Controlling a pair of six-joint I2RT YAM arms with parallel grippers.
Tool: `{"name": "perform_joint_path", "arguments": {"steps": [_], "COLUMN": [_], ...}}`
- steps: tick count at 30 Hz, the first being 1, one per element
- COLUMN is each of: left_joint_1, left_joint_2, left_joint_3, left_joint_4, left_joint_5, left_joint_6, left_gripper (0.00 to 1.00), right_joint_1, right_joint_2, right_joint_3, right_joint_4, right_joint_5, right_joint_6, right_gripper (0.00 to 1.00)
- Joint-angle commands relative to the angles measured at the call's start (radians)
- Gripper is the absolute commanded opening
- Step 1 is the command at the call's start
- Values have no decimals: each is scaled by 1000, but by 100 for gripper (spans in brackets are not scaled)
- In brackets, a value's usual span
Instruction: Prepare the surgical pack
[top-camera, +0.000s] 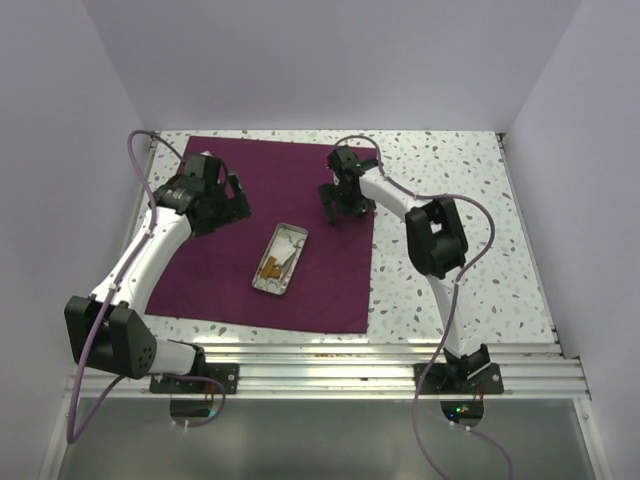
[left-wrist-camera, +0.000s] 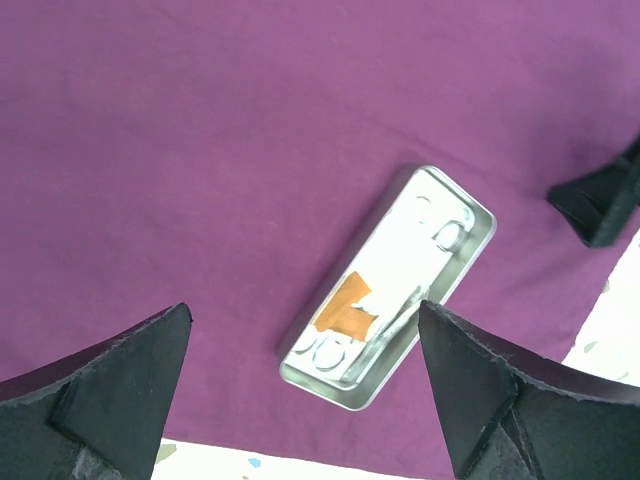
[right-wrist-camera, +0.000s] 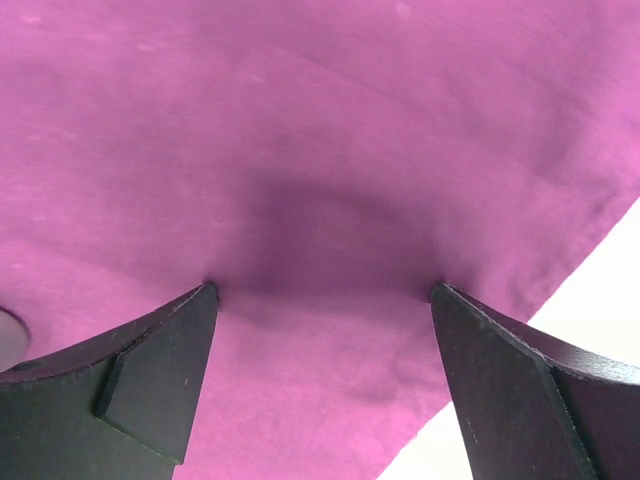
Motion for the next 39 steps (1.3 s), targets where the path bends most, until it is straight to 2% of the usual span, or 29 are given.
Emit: {"name": "perform_joint_path", "arguments": {"steps": [1, 5, 9, 13, 15, 17, 20, 22, 26, 32, 36, 39], "left_joint_1": [9, 9, 10, 15, 18, 22, 26, 26, 26, 24, 24, 24], "left_joint_2": [30, 72, 136, 207, 234, 251, 302, 339, 412, 573, 647, 705], "left_joint_3": [53, 71, 114, 162, 169, 171, 183, 182, 191, 263, 304, 336], "left_joint_4": [-8, -12, -18, -43, -31, -15, -31, -34, -64, -118, -136, -149], "left_joint_5": [-28, -22, -13, 18, 55, 90, 107, 127, 116, 60, 13, 0], "left_joint_6": [29, 31, 45, 62, 81, 97, 108, 108, 92, 56, 39, 37], "left_gripper": [100, 100, 100, 100, 100, 99, 99, 99, 98, 97, 97, 97], "right_joint_1": [-86, -130, -167, -166, -164, -150, -123, -118, -118, -118, -124, -126], "right_joint_2": [6, -35, -113, -242, -296, -383, -463, -456, -347, -140, -68, -46], "right_joint_3": [-122, -198, -338, -476, -552, -579, -527, -461, -228, -2, 16, -31], "right_joint_4": [-132, -181, -172, -161, -144, -135, -100, -100, -118, -134, -120, -106], "right_joint_5": [112, 163, 106, 39, 22, 43, 115, 141, 137, 97, 71, 63], "right_joint_6": [27, 66, 109, 149, 180, 194, 153, 114, 42, -21, -3, 10], "right_gripper": [92, 92, 92, 93, 99, 99, 99, 99, 99, 99, 99, 99]}}
